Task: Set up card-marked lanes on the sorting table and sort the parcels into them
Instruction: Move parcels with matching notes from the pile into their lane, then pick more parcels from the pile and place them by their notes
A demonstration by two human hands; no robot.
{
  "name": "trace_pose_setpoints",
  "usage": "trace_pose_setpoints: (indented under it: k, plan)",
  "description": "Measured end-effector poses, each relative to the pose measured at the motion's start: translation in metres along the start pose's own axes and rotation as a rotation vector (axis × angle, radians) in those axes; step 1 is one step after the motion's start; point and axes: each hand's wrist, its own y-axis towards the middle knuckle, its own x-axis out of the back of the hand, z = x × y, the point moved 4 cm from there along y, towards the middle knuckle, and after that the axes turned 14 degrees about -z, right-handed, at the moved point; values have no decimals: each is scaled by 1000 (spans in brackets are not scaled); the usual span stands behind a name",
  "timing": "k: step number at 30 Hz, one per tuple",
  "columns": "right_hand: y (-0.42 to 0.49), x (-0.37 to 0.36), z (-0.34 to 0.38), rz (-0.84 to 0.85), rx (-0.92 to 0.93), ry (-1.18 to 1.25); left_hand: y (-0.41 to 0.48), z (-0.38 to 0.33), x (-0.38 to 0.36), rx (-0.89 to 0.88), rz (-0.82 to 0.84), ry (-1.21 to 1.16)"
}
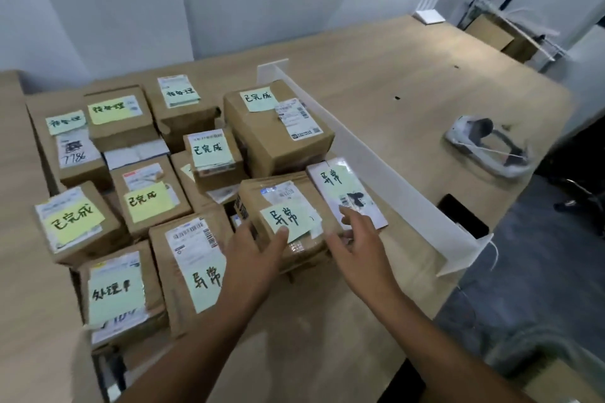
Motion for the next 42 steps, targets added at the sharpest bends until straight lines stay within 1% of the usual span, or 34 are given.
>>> trace_pose_setpoints:
  k: [3,7,13,15,18,20,22,27,29,31,34,36,38,42]
  plan:
    - [17,10,-11,-37,0,30,9,4,-8,-5,-75,4]
    - [33,24,-25,-36,-35,69,15,4,-12,15,-106,56]
    - [51,36,-32,-36,-11,89,10,-6,-14,9,-120,8]
    - [51,29,-27,8,31,56,8,-4,-14,36,-125,-6]
    - [46,3,-17,139,70,-79,7,1,-20,94,-105,-12]
    - [43,-11,-9,197,155,-177,5,5,-26,113,-91,-13]
    - [45,-18,-2,201,207,-215,4,11,-32,137,-80,-27]
    - [43,-16,8,129,152,-184,-7,12,-28,177,-102,-78]
    - [36,-13,20,120,148,-122,-14,12,-9,164,-111,-127]
    - [24,-14,42,132,193,-43,-22,11,21,135,-113,-168]
    - [-7,-32,83,212,243,87,-35,10,87,69,-156,-219]
    - [-37,-51,114,305,275,201,-46,12,142,40,-222,-227]
    - [-76,-73,150,434,304,291,-61,19,202,14,-298,-214]
    - [-169,-127,233,648,391,457,-110,49,332,1,-482,-181]
